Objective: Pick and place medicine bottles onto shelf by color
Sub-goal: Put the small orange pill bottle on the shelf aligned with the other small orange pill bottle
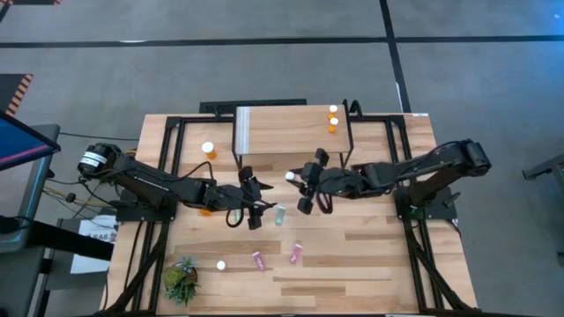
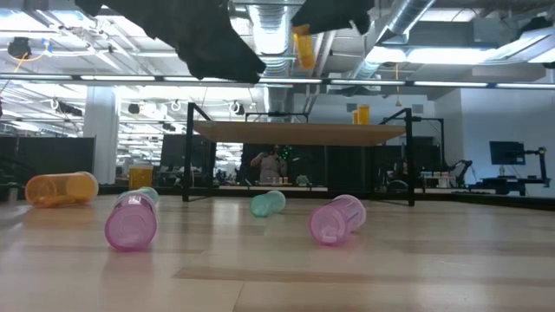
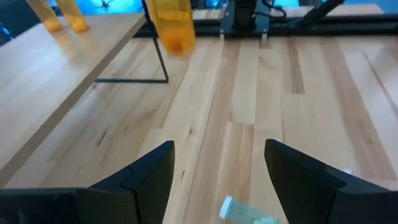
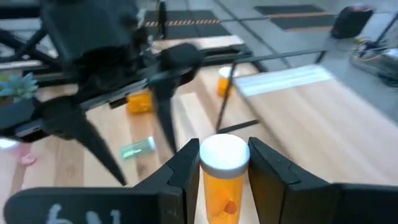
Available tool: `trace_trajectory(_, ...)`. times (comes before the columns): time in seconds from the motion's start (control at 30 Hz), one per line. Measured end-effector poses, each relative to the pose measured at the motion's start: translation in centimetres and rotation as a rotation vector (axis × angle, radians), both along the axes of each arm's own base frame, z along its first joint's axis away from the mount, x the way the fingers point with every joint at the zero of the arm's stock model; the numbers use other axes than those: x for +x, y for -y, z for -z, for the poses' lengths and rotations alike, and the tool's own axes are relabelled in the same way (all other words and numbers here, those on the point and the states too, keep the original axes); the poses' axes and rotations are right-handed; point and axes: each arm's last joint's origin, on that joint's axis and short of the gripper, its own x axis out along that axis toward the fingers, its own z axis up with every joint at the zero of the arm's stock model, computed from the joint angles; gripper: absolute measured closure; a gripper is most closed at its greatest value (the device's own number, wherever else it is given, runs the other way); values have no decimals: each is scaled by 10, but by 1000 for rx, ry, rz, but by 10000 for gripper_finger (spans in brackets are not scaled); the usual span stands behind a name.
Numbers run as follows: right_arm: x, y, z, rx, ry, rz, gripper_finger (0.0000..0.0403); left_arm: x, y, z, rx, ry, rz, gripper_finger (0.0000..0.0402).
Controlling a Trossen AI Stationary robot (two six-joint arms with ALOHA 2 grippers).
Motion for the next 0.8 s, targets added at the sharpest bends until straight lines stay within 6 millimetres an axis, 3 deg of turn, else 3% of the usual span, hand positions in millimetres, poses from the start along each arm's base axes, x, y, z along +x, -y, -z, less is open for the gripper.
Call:
trace_trajectory(0.13,-20,8,-8,-17,31,57,277,0,1,-1,-3,2,5,164)
trace_trajectory(0.33,-55,29,-2,-15,84,165,276,0,1,-1,-6,12,5,164)
trace_trajectory(0.57,-89,64,22,-1,199,305,276,1,1,-4,-13,42,5,163)
trace_trajectory(0.8,-105,90,44,-9,209,426,275,1,1,-4,-13,41,6,164)
